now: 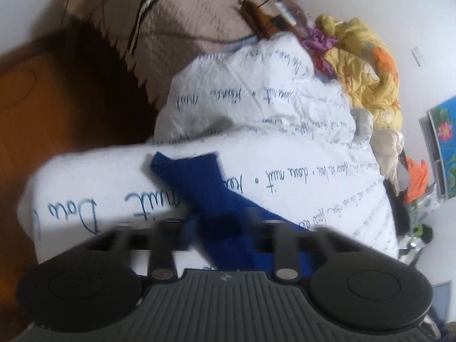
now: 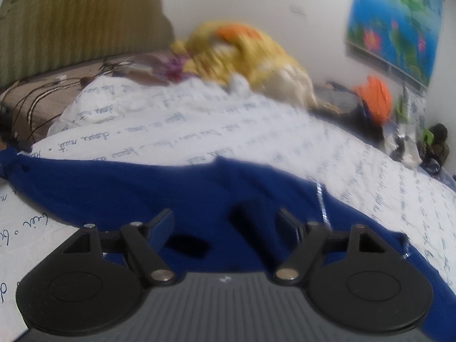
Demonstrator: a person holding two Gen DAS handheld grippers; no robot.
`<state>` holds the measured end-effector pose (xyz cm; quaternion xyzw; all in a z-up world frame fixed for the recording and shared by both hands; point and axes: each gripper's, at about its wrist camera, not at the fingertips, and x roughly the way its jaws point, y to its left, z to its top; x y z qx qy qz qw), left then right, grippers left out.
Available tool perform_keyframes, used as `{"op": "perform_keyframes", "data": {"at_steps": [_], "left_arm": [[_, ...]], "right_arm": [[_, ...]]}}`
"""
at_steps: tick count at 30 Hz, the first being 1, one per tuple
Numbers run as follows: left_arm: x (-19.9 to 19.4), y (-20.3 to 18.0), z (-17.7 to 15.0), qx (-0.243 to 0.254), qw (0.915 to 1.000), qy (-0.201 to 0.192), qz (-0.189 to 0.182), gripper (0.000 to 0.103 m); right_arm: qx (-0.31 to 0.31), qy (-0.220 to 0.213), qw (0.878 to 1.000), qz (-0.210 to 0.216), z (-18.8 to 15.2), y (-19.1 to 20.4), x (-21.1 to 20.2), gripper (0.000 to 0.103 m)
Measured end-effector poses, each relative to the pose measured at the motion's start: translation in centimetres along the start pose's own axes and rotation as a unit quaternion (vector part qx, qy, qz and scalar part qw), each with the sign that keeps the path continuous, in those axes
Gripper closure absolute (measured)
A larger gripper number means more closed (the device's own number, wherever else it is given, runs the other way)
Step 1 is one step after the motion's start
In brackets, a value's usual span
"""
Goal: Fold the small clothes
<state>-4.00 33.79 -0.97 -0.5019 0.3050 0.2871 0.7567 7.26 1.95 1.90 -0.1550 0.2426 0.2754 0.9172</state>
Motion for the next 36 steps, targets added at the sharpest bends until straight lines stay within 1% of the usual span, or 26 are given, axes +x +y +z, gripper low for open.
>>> {"op": "perform_keyframes", "data": {"at_steps": [1,2,4,6,8,9,11,13,14,15,16,18,19,20,22,23,25,26,28,29,32,35,36], "left_arm": [[0.3,0.2,0.0,-0.007,0.9999,0.011,-0.009,0.095],[0.3,0.3,-0.2,-0.009,0.9998,0.012,-0.012,0.095],[-0.2,-0.1,-0.7,0.011,0.9999,-0.011,-0.007,0.096],[-1.0,-1.1,-1.1,0.046,0.9980,-0.044,0.000,0.096],[-1.9,-2.8,-1.0,0.084,0.9925,-0.089,0.010,0.096],[-2.3,-3.8,-0.7,0.097,0.9888,-0.113,0.014,0.096],[-3.1,-5.9,0.2,0.120,0.9786,-0.165,0.023,0.096],[-3.6,-8.8,1.1,0.151,0.9598,-0.233,0.042,0.096],[-3.9,-10.8,1.5,0.171,0.9448,-0.274,0.055,0.096],[-4.0,-12.2,1.6,0.188,0.9337,-0.298,0.062,0.096],[-4.1,-14.2,1.6,0.207,0.9208,-0.323,0.068,0.096],[-4.0,-17.8,1.1,0.236,0.9029,-0.352,0.069,0.096],[-4.1,-19.7,0.6,0.249,0.8960,-0.362,0.065,0.096],[-4.1,-21.3,-0.2,0.266,0.8933,-0.359,0.054,0.096],[-4.3,-24.6,-2.7,0.312,0.8907,-0.331,0.003,0.096],[-4.2,-26.1,-4.4,0.341,0.8848,-0.316,-0.023,0.096],[-4.1,-28.8,-8.9,0.403,0.8654,-0.289,-0.069,0.096],[-4.0,-29.9,-11.0,0.427,0.8566,-0.275,-0.088,0.096],[-3.8,-31.9,-16.0,0.474,0.8387,-0.233,-0.132,0.096],[-3.7,-32.5,-18.1,0.490,0.8318,-0.215,-0.149,0.096],[-3.2,-34.0,-24.3,0.533,0.8083,-0.169,-0.184,0.096],[-2.8,-34.2,-29.8,0.566,0.7866,-0.133,-0.209,0.096],[-2.6,-33.9,-30.9,0.574,0.7811,-0.123,-0.213,0.096]], "right_arm": [[0.008,-0.001,1.000,-0.002,-0.2,-0.5,-0.3,0.025],[0.017,-0.001,1.000,-0.003,-0.3,-1.1,-0.6,0.025],[0.031,-0.002,1.000,-0.006,-0.8,-2.1,-1.3,0.025],[0.040,-0.002,0.999,-0.014,-1.4,-3.1,-2.1,0.025],[0.048,-0.001,0.999,-0.023,-2.2,-4.0,-2.9,0.025],[0.052,-0.001,0.998,-0.026,-2.6,-4.5,-3.3,0.025],[0.062,-0.001,0.997,-0.036,-3.4,-5.6,-4.3,0.025],[0.074,-0.001,0.996,-0.051,-4.3,-6.8,-5.3,0.025],[0.083,-0.002,0.995,-0.058,-4.7,-7.5,-5.7,0.025],[0.094,-0.002,0.993,-0.066,-5.1,-8.2,-6.2,0.025],[0.106,-0.002,0.992,-0.072,-5.5,-8.9,-6.6,0.025],[0.135,-0.003,0.987,-0.083,-6.2,-10.4,-7.4,0.025],[0.149,-0.005,0.985,-0.089,-6.6,-11.1,-7.8,0.025],[0.161,-0.008,0.982,-0.095,-6.9,-11.7,-8.1,0.025],[0.183,-0.013,0.977,-0.109,-7.5,-12.7,-8.8,0.025],[0.194,-0.017,0.974,-0.116,-7.8,-13.2,-9.2,0.025],[0.219,-0.026,0.966,-0.132,-8.5,-14.1,-10.0,0.025],[0.231,-0.031,0.962,-0.140,-8.9,-14.6,-10.5,0.025],[0.256,-0.041,0.953,-0.155,-9.6,-15.7,-11.2,0.025],[0.270,-0.044,0.948,-0.161,-10.1,-16.2,-11.6,0.025],[0.290,-0.035,0.940,-0.176,-11.4,-17.5,-12.1,0.025],[0.298,-0.032,0.933,-0.200,-12.5,-18.2,-12.9,0.025],[0.304,-0.034,0.930,-0.206,-12.9,-18.5,-13.3,0.025]]}}
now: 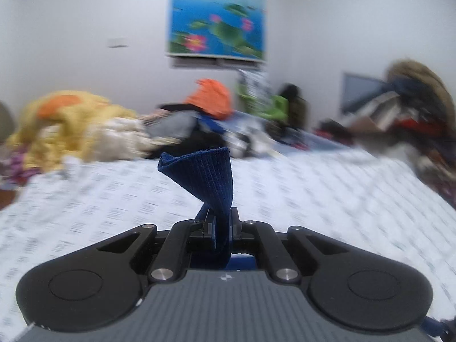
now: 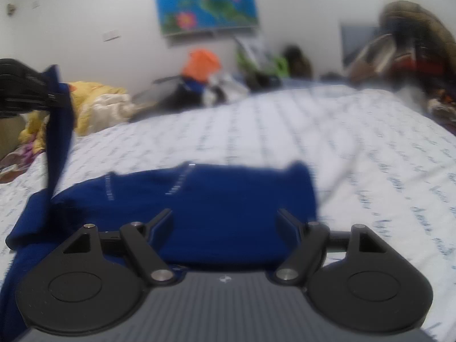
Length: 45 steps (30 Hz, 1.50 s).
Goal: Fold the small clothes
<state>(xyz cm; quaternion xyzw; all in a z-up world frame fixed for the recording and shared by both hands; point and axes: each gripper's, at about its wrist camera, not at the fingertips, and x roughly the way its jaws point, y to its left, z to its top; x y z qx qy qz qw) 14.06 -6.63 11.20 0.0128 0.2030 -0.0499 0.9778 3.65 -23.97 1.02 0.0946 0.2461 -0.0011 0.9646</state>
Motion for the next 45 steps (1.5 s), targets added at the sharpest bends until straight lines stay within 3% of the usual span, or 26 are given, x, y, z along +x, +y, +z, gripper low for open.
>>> {"op": "perform_keyframes", "data": {"at_steps": [5,8,9,10,11,12,14,17,20,24,27,29,33,37,39,40,41,42,43,45], "left_arm": [[2.2,-6.2,-3.5,0.035,0.9963,0.052,-0.059,0.095],[4.4,-7.6,-5.3,0.046,0.9901,0.087,-0.100,0.090],[4.9,-8.0,-5.8,0.047,0.9863,0.105,-0.118,0.073],[5.1,-8.5,-6.3,0.047,0.9828,0.118,-0.134,0.042],[5.1,-9.0,-6.6,0.047,0.9803,0.125,-0.145,0.026],[5.0,-8.9,-6.8,0.046,0.9807,0.122,-0.146,0.002],[3.9,-8.2,-6.9,0.052,0.9862,0.083,-0.133,0.000],[2.1,-6.4,-6.5,0.086,0.9862,0.060,-0.128,0.000],[0.3,-2.8,-6.6,0.096,0.9922,0.021,-0.077,0.000],[-0.6,3.0,-7.7,0.104,0.9946,0.007,0.006,0.000],[-1.1,7.3,-9.5,0.115,0.9918,0.017,0.053,0.000],[-1.3,9.8,-10.8,0.126,0.9889,0.028,0.072,0.000],[-1.9,12.9,-13.2,0.162,0.9814,0.045,0.093,0.000],[-2.1,13.7,-14.6,0.219,0.9687,0.039,0.110,0.000],[-1.5,13.7,-15.2,0.245,0.9601,0.034,0.131,0.000],[-1.1,13.7,-15.4,0.253,0.9561,0.033,0.143,0.000],[-0.8,13.8,-15.6,0.257,0.9533,0.033,0.156,0.000],[-0.4,14.0,-15.6,0.256,0.9512,0.034,0.169,0.000],[0.0,14.2,-15.7,0.252,0.9498,0.035,0.183,0.000],[0.4,14.8,-15.7,0.237,0.9488,0.038,0.206,0.000]], "right_arm": [[0.021,0.000,0.999,-0.023,-0.8,-2.6,-0.7,0.025],[0.031,0.004,0.999,-0.035,-1.1,-3.8,-0.8,0.025],[0.036,0.005,0.999,-0.039,-1.2,-4.3,-0.8,0.025],[0.041,0.006,0.998,-0.042,-1.3,-4.7,-0.9,0.025],[0.045,0.006,0.998,-0.045,-1.3,-4.9,-0.9,0.025],[0.048,0.006,0.998,-0.049,-1.3,-5.3,-1.0,0.025],[0.051,0.002,0.997,-0.054,-1.2,-5.8,-1.2,0.025],[0.055,-0.008,0.997,-0.058,-0.7,-6.3,-1.5,0.025],[0.060,-0.016,0.997,-0.041,0.3,-6.5,-1.4,0.025],[0.116,0.001,0.992,0.053,1.7,-7.0,0.4,0.025],[0.184,0.045,0.973,0.135,2.3,-7.6,3.6,0.025],[0.214,0.071,0.962,0.155,2.4,-7.6,6.0,0.025],[0.258,0.093,0.952,0.137,2.4,-7.4,9.9,0.025],[0.234,0.061,0.968,0.069,2.8,-6.8,11.2,0.026],[0.191,0.065,0.978,0.053,3.0,-5.8,11.7,0.036],[0.167,0.078,0.982,0.044,3.1,-5.2,11.9,0.062],[0.150,0.088,0.984,0.033,3.1,-4.7,12.0,0.076],[0.137,0.088,0.986,0.031,3.1,-4.4,11.8,0.078],[0.128,0.088,0.987,0.036,3.2,-4.3,11.4,0.088],[0.125,0.082,0.988,0.048,3.7,-4.4,10.1,0.092]]}}
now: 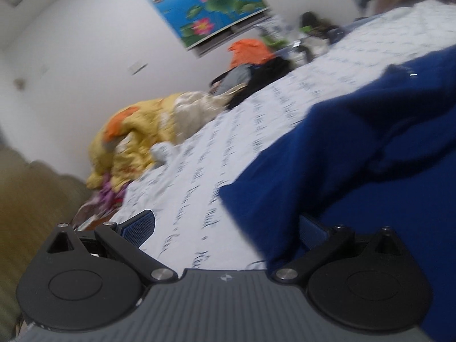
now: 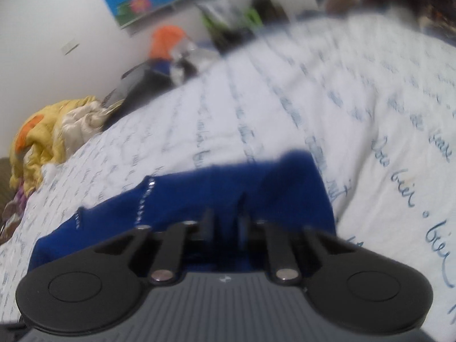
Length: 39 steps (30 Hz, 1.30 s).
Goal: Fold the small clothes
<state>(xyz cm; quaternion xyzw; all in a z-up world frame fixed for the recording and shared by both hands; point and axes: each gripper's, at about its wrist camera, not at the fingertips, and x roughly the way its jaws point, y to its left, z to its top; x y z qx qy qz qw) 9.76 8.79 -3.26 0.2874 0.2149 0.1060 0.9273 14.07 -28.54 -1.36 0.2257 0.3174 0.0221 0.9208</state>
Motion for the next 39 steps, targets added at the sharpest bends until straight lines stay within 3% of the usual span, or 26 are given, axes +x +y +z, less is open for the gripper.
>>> {"op": "perform_keyframes", "data": {"at_steps": [6,10,14,17,19,20,22,25,29,33,36,38,39], "left_arm": [[0.4,3.1,-0.2,-0.069,0.9968,0.012,0.037,0.000],[0.3,4.3,-0.5,-0.087,0.9956,0.020,0.027,0.000],[0.6,3.1,-1.0,-0.057,0.9977,0.035,0.014,0.000],[0.3,2.7,-1.4,-0.043,0.9985,0.034,0.009,0.000],[-0.3,3.1,-1.6,-0.044,0.9985,0.033,-0.003,0.000],[-0.6,3.4,-1.6,-0.046,0.9983,0.034,-0.010,0.000],[-1.3,4.0,-1.5,-0.054,0.9977,0.037,-0.016,0.000],[-2.5,4.6,-0.3,-0.075,0.9966,0.020,-0.028,0.000],[-2.6,4.6,3.0,-0.118,0.9912,0.004,-0.059,0.000],[-1.7,2.8,6.4,-0.134,0.9877,-0.011,-0.081,0.000],[0.0,0.5,7.9,-0.122,0.9891,-0.008,-0.083,0.000],[2.4,-1.2,8.0,-0.093,0.9925,0.029,-0.074,0.000],[3.7,-1.9,7.5,-0.075,0.9932,0.058,-0.068,0.000]], "right_arm": [[-0.041,-0.042,0.997,0.049,1.7,1.1,-6.5,0.095],[-0.057,-0.057,0.994,0.069,2.6,1.6,-9.5,0.096],[-0.128,-0.034,0.991,-0.024,2.5,2.6,-6.9,0.096],[-0.198,-0.013,0.969,-0.146,1.1,2.9,-2.9,0.096],[-0.207,-0.030,0.958,-0.194,0.3,3.0,-2.5,0.095],[-0.198,-0.048,0.961,-0.188,0.1,3.0,-3.2,0.095],[-0.187,-0.062,0.972,-0.127,-0.5,3.6,-4.4,0.095],[-0.223,-0.038,0.972,-0.063,-1.8,5.5,-3.7,0.094],[-0.238,0.031,0.967,-0.084,-3.2,5.7,0.3,0.094],[-0.236,0.009,0.968,-0.090,-3.7,6.0,-0.3,0.093],[-0.242,-0.002,0.967,-0.073,-4.3,6.4,-1.4,0.077],[-0.252,0.008,0.965,-0.076,-4.8,6.0,-0.8,0.054],[-0.260,0.006,0.962,-0.081,-5.1,5.7,-0.5,0.051]]}}
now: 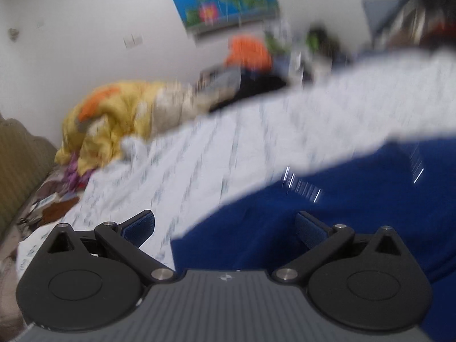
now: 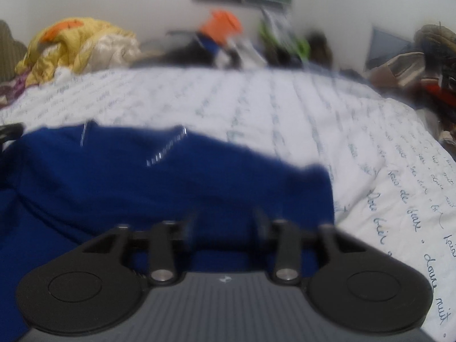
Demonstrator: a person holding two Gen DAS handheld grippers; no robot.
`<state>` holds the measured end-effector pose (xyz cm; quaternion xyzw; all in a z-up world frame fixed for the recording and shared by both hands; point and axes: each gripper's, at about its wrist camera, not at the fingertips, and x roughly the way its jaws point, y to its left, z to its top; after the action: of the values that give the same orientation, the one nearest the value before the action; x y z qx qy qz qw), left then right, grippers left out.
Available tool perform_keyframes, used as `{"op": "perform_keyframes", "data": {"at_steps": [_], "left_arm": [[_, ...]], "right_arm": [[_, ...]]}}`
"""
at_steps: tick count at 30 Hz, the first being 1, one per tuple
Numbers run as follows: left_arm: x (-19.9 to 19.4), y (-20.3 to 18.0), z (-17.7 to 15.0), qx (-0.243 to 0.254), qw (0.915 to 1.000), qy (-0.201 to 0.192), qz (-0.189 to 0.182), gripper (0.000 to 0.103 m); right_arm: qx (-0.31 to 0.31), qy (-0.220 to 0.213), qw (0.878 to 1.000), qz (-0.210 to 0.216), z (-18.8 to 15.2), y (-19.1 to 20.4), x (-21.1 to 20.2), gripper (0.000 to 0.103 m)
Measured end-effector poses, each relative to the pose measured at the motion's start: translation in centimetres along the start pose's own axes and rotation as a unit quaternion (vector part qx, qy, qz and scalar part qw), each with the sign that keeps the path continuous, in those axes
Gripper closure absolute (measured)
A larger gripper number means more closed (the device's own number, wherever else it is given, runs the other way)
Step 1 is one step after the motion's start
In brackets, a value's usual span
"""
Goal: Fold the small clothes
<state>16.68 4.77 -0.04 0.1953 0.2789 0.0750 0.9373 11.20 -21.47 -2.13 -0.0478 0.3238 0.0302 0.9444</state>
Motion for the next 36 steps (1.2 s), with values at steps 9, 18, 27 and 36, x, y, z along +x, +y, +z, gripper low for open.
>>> {"op": "perform_keyframes", "data": {"at_steps": [9,18,27,36], "left_arm": [[-2.5,4.9,-2.9,-0.069,0.9975,-0.005,-0.013,0.000],[-5.6,6.5,-5.7,-0.088,0.9940,0.021,-0.062,0.000],[-13.4,6.0,-9.7,-0.044,0.9850,-0.001,-0.167,0.000],[-16.7,8.4,-13.6,-0.025,0.9840,0.018,-0.176,0.000]], "right_arm": [[0.037,-0.027,0.999,-0.012,-0.4,-1.6,-1.3,0.029],[0.035,-0.031,0.999,-0.007,-1.3,-2.1,-4.3,0.028],[0.019,-0.061,0.997,0.047,-4.6,-4.0,-13.6,0.026],[0.087,-0.032,0.992,0.088,-8.2,-8.1,-18.4,0.023]]}}
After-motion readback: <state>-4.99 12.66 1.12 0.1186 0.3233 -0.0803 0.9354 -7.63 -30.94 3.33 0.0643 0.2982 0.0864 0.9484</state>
